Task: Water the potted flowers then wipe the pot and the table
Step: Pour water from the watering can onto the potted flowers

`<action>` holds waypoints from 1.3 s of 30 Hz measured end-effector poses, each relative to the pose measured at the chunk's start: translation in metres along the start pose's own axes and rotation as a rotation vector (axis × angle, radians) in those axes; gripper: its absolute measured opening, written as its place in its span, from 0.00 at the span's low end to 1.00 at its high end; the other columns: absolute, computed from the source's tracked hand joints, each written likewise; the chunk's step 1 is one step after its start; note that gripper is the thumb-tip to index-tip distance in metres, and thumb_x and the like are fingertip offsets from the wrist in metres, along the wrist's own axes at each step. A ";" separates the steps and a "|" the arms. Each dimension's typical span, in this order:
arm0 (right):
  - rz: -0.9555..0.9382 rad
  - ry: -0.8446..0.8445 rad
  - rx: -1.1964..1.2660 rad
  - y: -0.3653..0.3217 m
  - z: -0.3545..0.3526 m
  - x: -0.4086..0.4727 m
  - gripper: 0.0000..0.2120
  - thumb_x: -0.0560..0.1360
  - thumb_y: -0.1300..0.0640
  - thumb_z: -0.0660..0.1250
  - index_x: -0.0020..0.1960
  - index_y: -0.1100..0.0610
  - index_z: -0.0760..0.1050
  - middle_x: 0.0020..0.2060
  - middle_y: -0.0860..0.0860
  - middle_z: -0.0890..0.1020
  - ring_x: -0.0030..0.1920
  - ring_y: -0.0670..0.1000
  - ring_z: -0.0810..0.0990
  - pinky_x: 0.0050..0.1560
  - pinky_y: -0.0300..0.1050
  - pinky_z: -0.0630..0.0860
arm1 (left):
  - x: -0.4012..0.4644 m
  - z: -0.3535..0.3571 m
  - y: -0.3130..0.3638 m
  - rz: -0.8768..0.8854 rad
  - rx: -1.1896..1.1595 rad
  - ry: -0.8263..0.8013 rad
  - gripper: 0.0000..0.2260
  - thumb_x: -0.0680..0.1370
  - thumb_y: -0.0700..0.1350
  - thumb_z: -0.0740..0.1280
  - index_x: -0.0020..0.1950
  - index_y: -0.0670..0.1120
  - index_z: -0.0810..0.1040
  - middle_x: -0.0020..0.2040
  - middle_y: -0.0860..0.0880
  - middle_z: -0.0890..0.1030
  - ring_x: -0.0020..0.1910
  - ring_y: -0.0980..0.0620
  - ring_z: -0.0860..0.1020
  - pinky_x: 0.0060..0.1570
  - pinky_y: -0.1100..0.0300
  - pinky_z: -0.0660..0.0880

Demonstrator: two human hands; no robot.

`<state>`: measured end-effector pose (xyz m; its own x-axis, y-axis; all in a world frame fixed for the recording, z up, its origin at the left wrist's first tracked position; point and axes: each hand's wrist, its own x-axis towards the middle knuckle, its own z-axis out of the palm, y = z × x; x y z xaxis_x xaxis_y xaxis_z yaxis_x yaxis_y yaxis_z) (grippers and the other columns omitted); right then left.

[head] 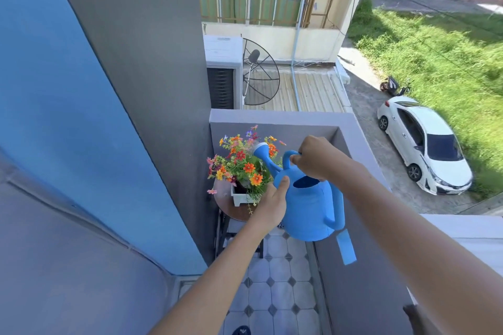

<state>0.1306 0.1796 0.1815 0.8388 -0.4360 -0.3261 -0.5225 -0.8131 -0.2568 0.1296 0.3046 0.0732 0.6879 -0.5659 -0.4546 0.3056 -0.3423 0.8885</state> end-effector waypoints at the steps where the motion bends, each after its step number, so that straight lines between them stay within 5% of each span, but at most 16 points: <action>1: 0.015 0.005 0.004 0.002 -0.001 0.000 0.16 0.82 0.54 0.61 0.37 0.59 0.67 0.34 0.55 0.71 0.27 0.53 0.71 0.27 0.42 0.65 | 0.001 0.001 0.003 0.003 0.005 -0.014 0.30 0.78 0.68 0.49 0.70 0.48 0.64 0.63 0.48 0.72 0.61 0.51 0.72 0.62 0.48 0.69; 8: 0.104 0.026 -0.029 0.020 -0.007 -0.003 0.15 0.82 0.53 0.61 0.40 0.61 0.69 0.34 0.56 0.73 0.28 0.53 0.73 0.27 0.43 0.67 | 0.014 0.021 0.000 0.002 0.018 -0.067 0.48 0.64 0.81 0.50 0.74 0.52 0.62 0.68 0.50 0.72 0.67 0.50 0.71 0.68 0.42 0.66; 13: 0.126 0.017 -0.034 0.026 -0.009 -0.006 0.11 0.82 0.54 0.61 0.46 0.61 0.69 0.36 0.55 0.73 0.29 0.53 0.73 0.26 0.43 0.66 | 0.020 0.034 -0.009 -0.010 -0.036 -0.106 0.47 0.65 0.80 0.52 0.76 0.54 0.59 0.72 0.50 0.70 0.70 0.49 0.69 0.69 0.42 0.65; 19: 0.068 0.025 0.003 0.015 -0.008 -0.006 0.17 0.82 0.51 0.62 0.38 0.59 0.66 0.35 0.54 0.71 0.27 0.52 0.71 0.27 0.42 0.65 | 0.016 0.020 -0.007 0.034 -0.006 -0.061 0.42 0.67 0.79 0.51 0.70 0.51 0.66 0.62 0.47 0.76 0.62 0.48 0.75 0.64 0.40 0.70; 27: -0.027 -0.012 -0.008 -0.012 -0.002 0.001 0.18 0.81 0.54 0.61 0.35 0.57 0.63 0.32 0.54 0.69 0.26 0.54 0.71 0.26 0.42 0.66 | -0.011 -0.009 0.003 0.045 -0.016 0.017 0.18 0.81 0.63 0.50 0.63 0.54 0.63 0.50 0.59 0.72 0.48 0.63 0.71 0.46 0.62 0.69; 30: -0.066 -0.041 -0.014 -0.020 0.000 -0.001 0.18 0.81 0.53 0.61 0.35 0.57 0.64 0.32 0.55 0.71 0.25 0.56 0.75 0.27 0.42 0.70 | -0.019 -0.013 0.000 0.026 -0.032 0.048 0.18 0.81 0.62 0.49 0.64 0.53 0.61 0.52 0.57 0.73 0.49 0.63 0.71 0.51 0.59 0.69; 39: -0.116 -0.086 -0.056 -0.024 0.006 -0.012 0.20 0.81 0.51 0.62 0.35 0.58 0.63 0.28 0.55 0.70 0.20 0.55 0.74 0.25 0.41 0.69 | -0.041 -0.008 -0.009 0.002 -0.031 0.093 0.19 0.82 0.61 0.49 0.63 0.49 0.62 0.52 0.54 0.72 0.46 0.65 0.70 0.41 0.67 0.66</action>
<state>0.1321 0.2064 0.1858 0.8757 -0.3049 -0.3745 -0.4112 -0.8773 -0.2473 0.1046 0.3369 0.0843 0.7461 -0.4943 -0.4460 0.3233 -0.3166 0.8918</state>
